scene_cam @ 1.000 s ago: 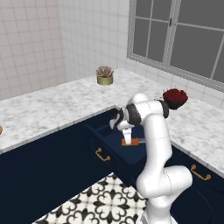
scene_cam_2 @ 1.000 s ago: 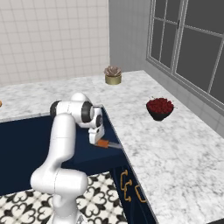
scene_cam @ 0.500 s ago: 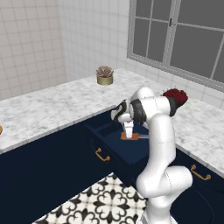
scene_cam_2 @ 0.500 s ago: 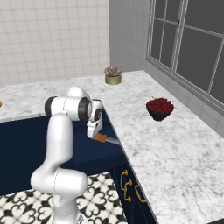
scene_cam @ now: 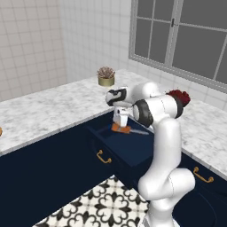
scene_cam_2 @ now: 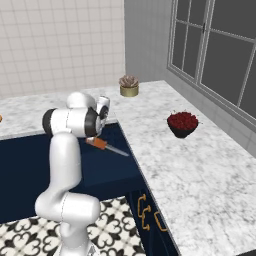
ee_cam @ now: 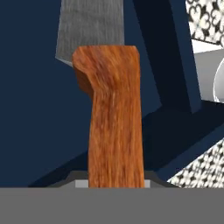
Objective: Pick up the knife from the drawer and place it on the cutting board. Then place the meat from the plate to the cutting board.
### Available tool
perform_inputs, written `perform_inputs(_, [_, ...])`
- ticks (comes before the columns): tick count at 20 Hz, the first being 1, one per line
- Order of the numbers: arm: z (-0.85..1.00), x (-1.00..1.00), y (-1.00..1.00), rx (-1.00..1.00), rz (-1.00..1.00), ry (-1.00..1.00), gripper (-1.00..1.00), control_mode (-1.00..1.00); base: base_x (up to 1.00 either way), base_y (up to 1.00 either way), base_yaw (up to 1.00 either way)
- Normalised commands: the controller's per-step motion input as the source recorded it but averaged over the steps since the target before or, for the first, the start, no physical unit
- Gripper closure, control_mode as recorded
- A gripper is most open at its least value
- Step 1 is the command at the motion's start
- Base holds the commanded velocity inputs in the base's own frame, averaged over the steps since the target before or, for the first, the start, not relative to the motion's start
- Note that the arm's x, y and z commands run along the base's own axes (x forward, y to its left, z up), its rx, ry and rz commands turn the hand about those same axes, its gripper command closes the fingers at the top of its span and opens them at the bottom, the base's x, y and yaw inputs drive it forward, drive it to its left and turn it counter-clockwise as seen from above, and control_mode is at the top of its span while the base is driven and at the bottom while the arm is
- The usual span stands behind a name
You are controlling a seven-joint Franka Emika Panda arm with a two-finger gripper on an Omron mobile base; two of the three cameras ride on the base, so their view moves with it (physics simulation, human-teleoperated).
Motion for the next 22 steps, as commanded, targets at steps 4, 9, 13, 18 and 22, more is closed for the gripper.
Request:
perform_inputs(4, [1.00, -0.05, 0.63, 0.00, 0.22, 0.00, 1.00, -1.00, 0.00, 0.00, 0.00])
perform_inputs(9, [0.80, -0.09, 0.01, 0.01, 0.73, -0.10, 1.00, -1.00, 0.00, 0.00, 0.00])
perform_inputs(13, [0.46, -0.30, -0.06, 0.00, 0.82, -0.16, 1.00, -1.00, 0.00, 0.00, 0.00])
perform_inputs(18, [0.40, -0.44, -0.42, 0.17, 0.52, -0.11, 1.00, -1.00, 0.00, 0.00, 0.00])
perform_inputs(22, [0.35, -0.53, -0.69, 0.37, 0.32, -0.07, 1.00, -1.00, 0.00, 0.00, 0.00])
